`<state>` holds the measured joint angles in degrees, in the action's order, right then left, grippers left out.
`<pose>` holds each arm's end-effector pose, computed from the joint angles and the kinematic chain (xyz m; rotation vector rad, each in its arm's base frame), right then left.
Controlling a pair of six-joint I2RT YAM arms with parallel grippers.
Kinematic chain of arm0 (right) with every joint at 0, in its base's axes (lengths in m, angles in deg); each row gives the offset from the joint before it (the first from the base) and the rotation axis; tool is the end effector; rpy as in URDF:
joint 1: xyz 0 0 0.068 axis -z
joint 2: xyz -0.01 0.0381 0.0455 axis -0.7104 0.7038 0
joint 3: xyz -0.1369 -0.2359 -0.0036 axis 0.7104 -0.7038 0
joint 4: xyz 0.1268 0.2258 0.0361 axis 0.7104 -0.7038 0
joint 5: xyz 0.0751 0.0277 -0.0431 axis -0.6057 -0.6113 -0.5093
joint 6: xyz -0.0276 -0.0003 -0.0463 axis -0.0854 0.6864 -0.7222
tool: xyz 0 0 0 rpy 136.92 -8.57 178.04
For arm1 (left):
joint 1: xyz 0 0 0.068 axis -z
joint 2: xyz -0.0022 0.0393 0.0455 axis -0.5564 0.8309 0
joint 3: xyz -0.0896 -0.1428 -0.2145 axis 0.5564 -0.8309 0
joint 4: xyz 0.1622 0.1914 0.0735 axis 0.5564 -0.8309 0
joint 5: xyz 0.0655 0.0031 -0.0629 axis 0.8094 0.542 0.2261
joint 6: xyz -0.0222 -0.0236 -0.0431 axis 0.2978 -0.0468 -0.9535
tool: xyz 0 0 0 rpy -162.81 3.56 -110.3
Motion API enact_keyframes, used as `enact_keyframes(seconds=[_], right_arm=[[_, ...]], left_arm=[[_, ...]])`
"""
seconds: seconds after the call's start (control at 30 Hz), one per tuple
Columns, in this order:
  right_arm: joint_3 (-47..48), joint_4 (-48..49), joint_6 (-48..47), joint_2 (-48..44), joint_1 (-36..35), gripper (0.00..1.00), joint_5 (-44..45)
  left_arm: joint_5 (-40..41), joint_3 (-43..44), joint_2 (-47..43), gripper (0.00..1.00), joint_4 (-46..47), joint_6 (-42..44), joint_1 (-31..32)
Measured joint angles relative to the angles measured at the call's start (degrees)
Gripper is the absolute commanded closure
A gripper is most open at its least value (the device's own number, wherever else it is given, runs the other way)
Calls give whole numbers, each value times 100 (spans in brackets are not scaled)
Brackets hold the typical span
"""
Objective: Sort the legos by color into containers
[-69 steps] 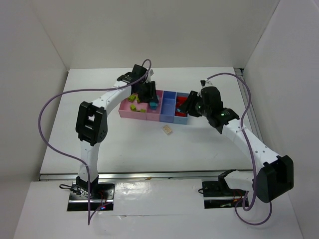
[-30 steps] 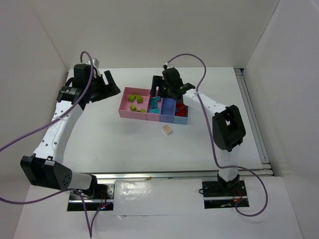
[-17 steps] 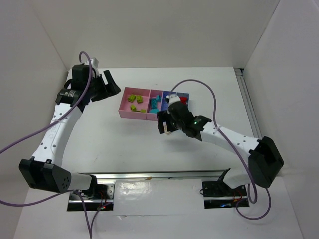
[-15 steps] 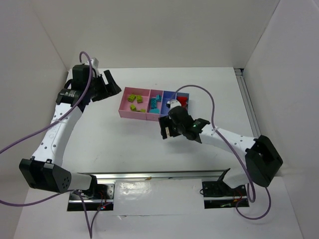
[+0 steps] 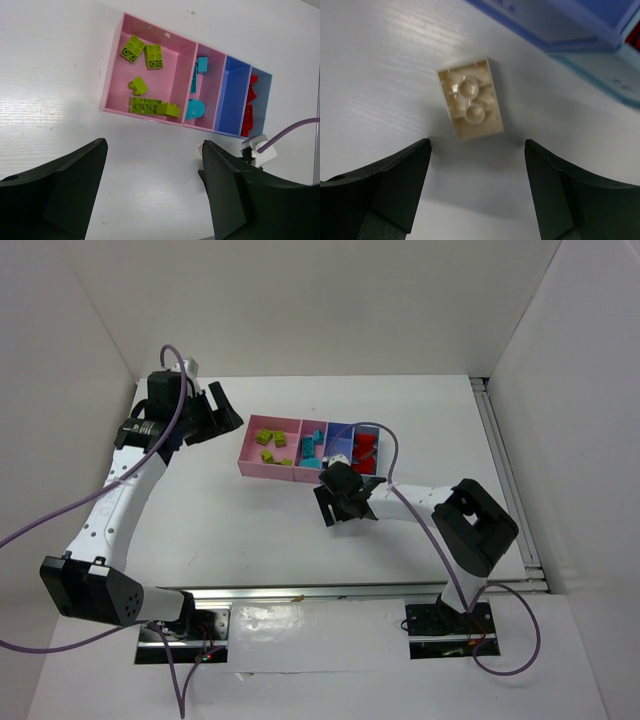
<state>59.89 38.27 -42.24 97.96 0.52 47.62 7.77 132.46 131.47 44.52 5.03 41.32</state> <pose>0.2387 0.2242 0.1567 -0.5102 2.5019 0.0829 0.2917 -0.0410 0.3914 -0.4095 2.1160 -0.4770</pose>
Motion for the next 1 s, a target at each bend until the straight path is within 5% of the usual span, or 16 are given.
enact_keyframes(seconds=[0.2,0.4,0.57,0.83,1.0], right_arm=[[356,304,-170,396,68,26,109],[669,411,-315,675,153,67,127],[619,273,-232,446,129,69,181],[518,-94,-4,-1180,197,69,636],[1410,-258,-13,-656,577,66,776]], left_arm=[[17,0,2,13,-17,7,0],[13,0,7,13,-46,11,0],[11,2,68,13,-57,13,0],[-103,2,136,13,-76,11,0],[-157,2,146,14,-76,9,0]])
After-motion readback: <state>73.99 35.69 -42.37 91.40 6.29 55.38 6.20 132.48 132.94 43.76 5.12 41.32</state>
